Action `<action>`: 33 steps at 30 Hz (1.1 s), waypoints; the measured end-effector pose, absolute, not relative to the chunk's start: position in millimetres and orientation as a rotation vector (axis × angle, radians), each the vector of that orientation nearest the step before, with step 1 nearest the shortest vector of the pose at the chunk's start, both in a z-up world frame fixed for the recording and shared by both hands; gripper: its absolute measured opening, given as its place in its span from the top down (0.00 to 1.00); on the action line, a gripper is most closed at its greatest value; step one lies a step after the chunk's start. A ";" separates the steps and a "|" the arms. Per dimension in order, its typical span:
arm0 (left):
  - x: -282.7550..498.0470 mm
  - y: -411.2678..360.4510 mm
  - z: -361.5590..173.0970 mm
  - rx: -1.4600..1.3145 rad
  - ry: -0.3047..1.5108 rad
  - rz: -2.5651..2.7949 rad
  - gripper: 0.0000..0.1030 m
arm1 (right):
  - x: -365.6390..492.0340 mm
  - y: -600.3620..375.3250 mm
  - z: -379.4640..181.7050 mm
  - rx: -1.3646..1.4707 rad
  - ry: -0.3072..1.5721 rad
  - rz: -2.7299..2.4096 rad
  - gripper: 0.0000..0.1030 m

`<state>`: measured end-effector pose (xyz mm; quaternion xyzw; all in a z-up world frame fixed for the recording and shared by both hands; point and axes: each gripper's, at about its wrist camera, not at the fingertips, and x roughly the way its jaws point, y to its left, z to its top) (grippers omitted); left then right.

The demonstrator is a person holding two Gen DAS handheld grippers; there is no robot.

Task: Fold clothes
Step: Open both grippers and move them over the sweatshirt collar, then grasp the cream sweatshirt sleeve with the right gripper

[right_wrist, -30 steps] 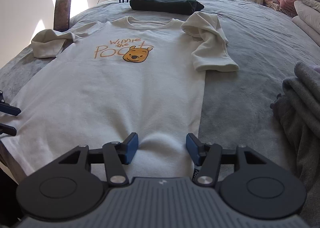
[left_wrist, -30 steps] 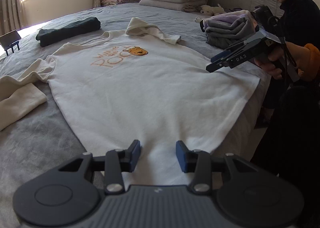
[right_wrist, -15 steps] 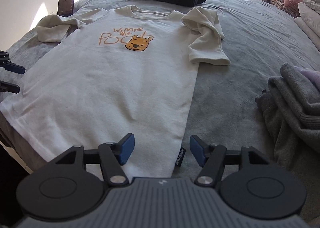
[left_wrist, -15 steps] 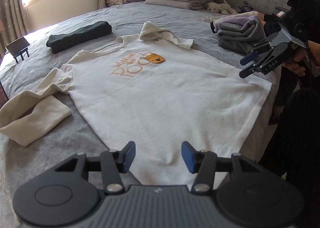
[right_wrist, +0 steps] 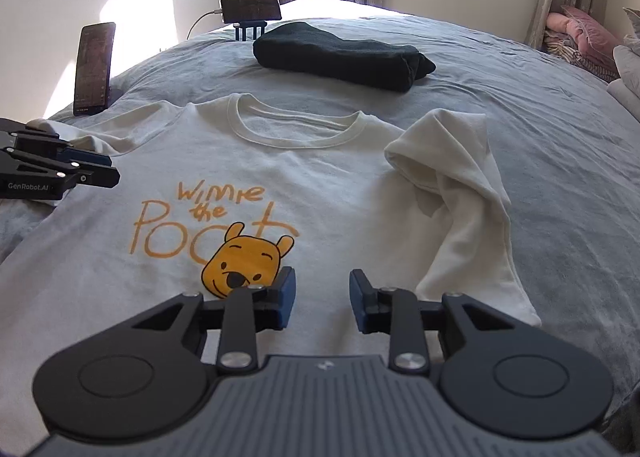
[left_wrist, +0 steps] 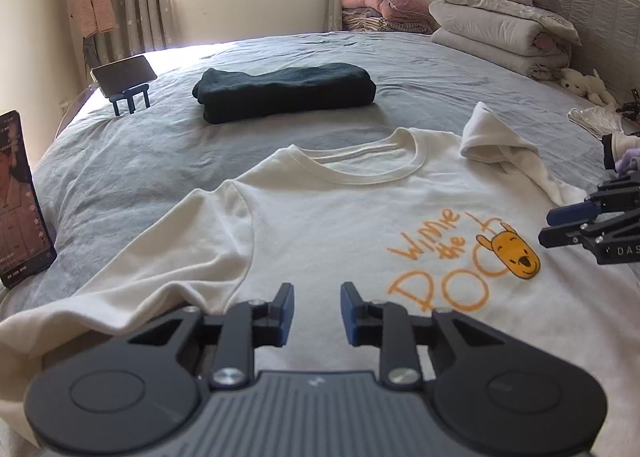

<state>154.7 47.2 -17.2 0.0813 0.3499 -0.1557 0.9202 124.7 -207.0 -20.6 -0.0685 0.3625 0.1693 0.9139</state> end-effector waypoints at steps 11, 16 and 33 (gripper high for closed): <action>266.0 25.6 -43.5 0.144 0.659 -0.161 0.90 | 233.3 -194.9 -38.2 -0.127 0.679 0.261 0.76; 280.7 16.8 -46.7 0.167 0.629 -0.141 0.90 | 260.2 -187.0 -39.6 -0.153 0.654 0.239 0.76; 223.3 -12.9 -20.8 0.094 0.646 -0.197 0.58 | 211.1 -229.4 19.8 -0.188 0.611 0.217 0.48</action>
